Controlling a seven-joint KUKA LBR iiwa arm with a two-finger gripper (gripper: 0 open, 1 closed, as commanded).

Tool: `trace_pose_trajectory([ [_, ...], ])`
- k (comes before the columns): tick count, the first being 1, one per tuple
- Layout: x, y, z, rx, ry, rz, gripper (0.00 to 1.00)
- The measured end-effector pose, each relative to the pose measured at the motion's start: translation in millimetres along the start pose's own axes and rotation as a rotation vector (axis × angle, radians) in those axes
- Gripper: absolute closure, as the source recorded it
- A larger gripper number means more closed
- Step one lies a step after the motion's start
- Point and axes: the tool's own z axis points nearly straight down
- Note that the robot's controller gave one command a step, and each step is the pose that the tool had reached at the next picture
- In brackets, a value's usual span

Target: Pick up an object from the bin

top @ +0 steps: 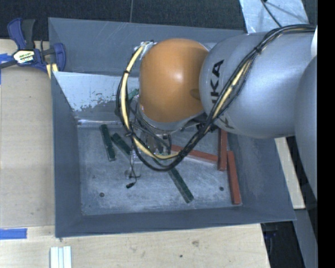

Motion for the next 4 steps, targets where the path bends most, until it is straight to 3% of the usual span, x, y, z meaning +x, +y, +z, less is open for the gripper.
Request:
trace_pose_trajectory([
  [1, -36.3, -4.4, 132.7, -0.001, -0.006, 0.049, 0.00],
  [2, -39.7, -3.9, 125.6, -0.005, -0.017, 0.053, 1.00],
  [3, -55.0, -5.8, 29.3, -0.004, -0.017, 0.084, 1.00],
  [4, -52.9, -6.7, 33.9, -0.001, -0.008, 0.087, 0.00],
])
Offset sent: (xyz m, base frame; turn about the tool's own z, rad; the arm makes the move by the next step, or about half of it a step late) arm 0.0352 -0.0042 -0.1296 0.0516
